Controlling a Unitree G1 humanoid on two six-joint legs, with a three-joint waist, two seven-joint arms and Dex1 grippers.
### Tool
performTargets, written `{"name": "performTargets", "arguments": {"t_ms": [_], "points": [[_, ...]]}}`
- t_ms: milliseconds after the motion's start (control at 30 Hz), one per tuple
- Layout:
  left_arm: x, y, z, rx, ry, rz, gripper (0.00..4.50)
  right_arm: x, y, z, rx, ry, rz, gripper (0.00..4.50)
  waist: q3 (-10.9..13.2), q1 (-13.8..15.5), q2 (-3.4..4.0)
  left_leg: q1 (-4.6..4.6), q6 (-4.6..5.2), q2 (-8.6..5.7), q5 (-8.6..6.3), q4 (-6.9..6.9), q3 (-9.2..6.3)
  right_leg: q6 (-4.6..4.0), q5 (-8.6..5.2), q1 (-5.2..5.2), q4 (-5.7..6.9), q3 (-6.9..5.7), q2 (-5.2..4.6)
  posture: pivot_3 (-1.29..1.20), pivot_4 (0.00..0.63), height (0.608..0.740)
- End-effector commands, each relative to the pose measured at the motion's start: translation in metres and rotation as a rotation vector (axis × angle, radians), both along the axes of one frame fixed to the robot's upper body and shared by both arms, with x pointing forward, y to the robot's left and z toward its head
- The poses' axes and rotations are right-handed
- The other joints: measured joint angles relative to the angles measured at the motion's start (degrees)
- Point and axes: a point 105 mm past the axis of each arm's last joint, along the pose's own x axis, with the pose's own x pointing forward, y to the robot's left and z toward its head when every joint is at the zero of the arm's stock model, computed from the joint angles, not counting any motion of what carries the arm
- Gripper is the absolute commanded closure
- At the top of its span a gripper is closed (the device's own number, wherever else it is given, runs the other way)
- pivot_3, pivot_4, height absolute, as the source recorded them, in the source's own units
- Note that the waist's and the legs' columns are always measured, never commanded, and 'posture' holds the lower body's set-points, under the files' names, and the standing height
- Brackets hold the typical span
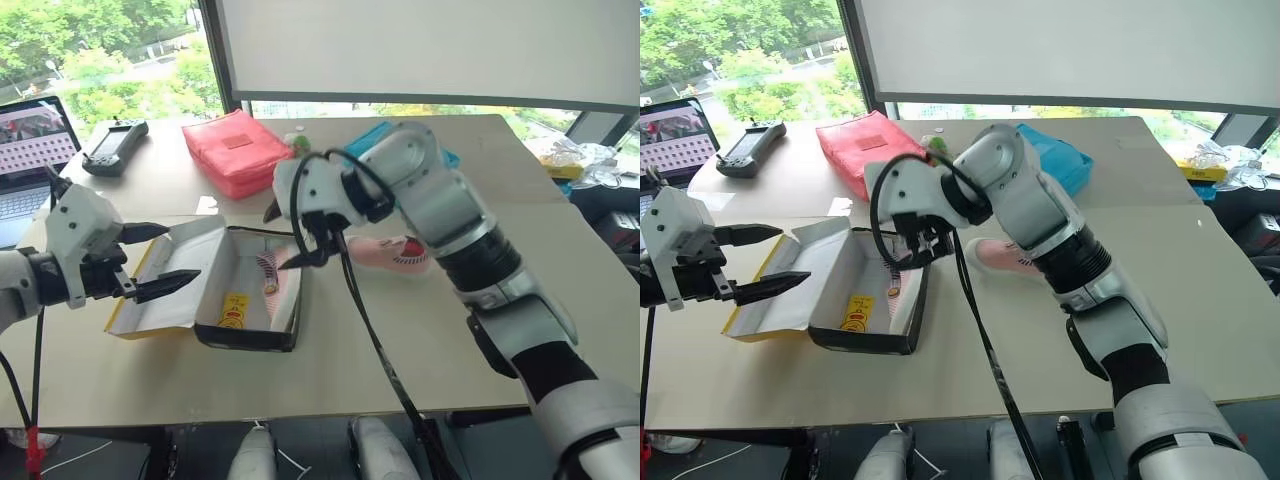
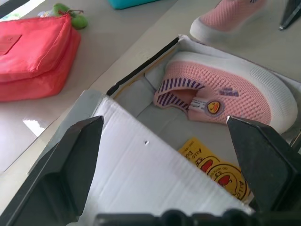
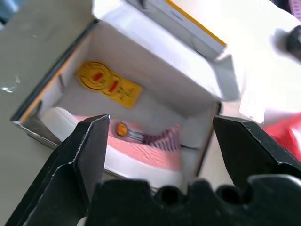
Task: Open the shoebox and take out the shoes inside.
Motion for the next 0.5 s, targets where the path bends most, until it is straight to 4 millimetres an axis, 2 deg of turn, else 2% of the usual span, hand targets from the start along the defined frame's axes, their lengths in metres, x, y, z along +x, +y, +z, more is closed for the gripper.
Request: {"name": "performTargets", "arguments": {"t_ms": [33,167,367,500], "points": [[-0.002,-0.001,0.007,0.018,-0.048,0.002,0.0,-0.018,0.002,0.002,-0.044,0.026,0.066,0.39,0.0,0.1,0.0,-0.01,-0.01,0.0,0.01,0.03,0.0,0.0,0.0,0.0,0.0,0.01,0.0,0.0,0.15,0.737],[-0.005,0.0,0.004,0.012,-0.046,0.014,0.0,-0.028,0.005,-0.017,-0.101,0.059,0.088,0.39,0.0,-0.1,-0.01,0.02,-0.01,0.13,0.0,0.03,0.01,-0.04,0.02,-0.01,0.04,0.02,0.15,0.0,0.15,0.737],[-0.008,0.001,0.003,0.006,-0.042,0.024,0.0,-0.028,0.024,-0.027,-0.086,0.067,0.084,0.39,0.0,-0.4,-0.01,0.04,-0.01,0.27,0.0,0.03,0.03,-0.18,0.08,-0.11,0.11,0.07,0.32,0.0,0.15,0.737],[-0.01,0.003,0.005,0.004,-0.044,0.034,0.0,-0.02,0.028,-0.038,-0.095,0.033,0.078,0.39,0.0,-0.3,-0.03,0.05,-0.01,0.28,0.0,0.03,0.03,-0.18,0.08,-0.08,0.1,0.07,0.33,0.0,0.15,0.737]]}}
